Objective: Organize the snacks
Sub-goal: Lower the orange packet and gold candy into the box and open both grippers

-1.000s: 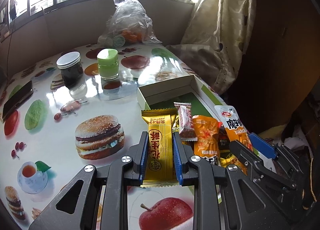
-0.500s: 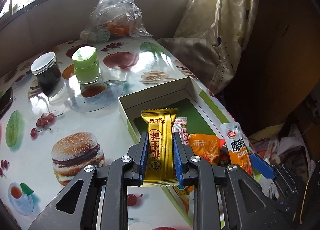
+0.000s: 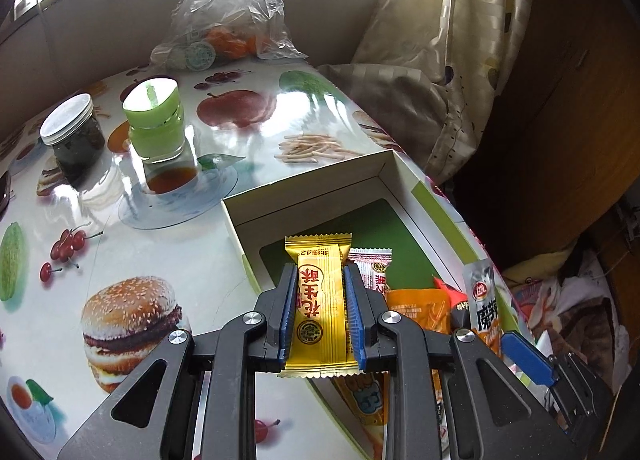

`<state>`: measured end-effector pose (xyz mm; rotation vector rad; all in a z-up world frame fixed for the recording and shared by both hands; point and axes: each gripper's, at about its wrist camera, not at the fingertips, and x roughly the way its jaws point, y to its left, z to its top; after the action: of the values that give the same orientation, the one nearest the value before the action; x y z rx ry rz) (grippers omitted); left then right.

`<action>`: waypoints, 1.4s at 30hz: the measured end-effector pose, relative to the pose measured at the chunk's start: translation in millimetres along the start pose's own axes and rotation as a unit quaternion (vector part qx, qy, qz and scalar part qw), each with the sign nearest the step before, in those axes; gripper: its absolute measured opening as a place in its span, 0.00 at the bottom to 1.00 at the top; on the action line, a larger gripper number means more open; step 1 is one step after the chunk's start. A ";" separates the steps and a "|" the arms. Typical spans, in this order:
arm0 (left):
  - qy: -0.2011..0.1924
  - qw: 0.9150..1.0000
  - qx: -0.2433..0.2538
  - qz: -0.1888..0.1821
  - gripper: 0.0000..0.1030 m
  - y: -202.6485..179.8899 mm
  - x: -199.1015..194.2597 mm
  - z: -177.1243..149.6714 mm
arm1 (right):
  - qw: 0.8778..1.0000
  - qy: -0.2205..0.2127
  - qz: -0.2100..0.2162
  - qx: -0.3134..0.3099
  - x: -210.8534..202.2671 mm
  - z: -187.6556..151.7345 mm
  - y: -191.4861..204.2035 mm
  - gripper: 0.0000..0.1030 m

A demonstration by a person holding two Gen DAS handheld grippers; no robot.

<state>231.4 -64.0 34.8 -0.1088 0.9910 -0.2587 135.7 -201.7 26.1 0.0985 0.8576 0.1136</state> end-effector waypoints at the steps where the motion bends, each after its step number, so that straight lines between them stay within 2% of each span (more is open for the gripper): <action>1: 0.000 1.000 0.000 0.001 0.23 -0.1 0.1 0.5 | 1.000 0.000 0.000 0.000 0.2 -0.1 -0.1 0.37; 19: 0.011 1.000 -0.002 0.001 0.27 -0.8 9.6 1.9 | 1.000 0.002 0.011 0.009 2.7 -1.2 -1.7 0.38; 22: 0.007 1.000 0.000 0.004 0.37 -1.0 7.4 1.8 | 1.000 0.002 0.012 0.009 1.8 -1.1 -2.1 0.39; 34: -0.002 1.000 0.003 0.004 0.39 -4.5 -5.5 -3.8 | 1.000 -0.005 0.011 0.010 -6.3 -1.8 -1.1 0.47; 42: -0.019 1.000 0.011 0.014 0.40 -10.2 -27.4 -14.9 | 1.000 -0.020 0.004 0.017 -20.5 -5.6 -3.8 0.53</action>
<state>202.9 -66.1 51.1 -0.0805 0.9503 -0.2412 118.4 -208.1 37.4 0.1356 0.8189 0.1043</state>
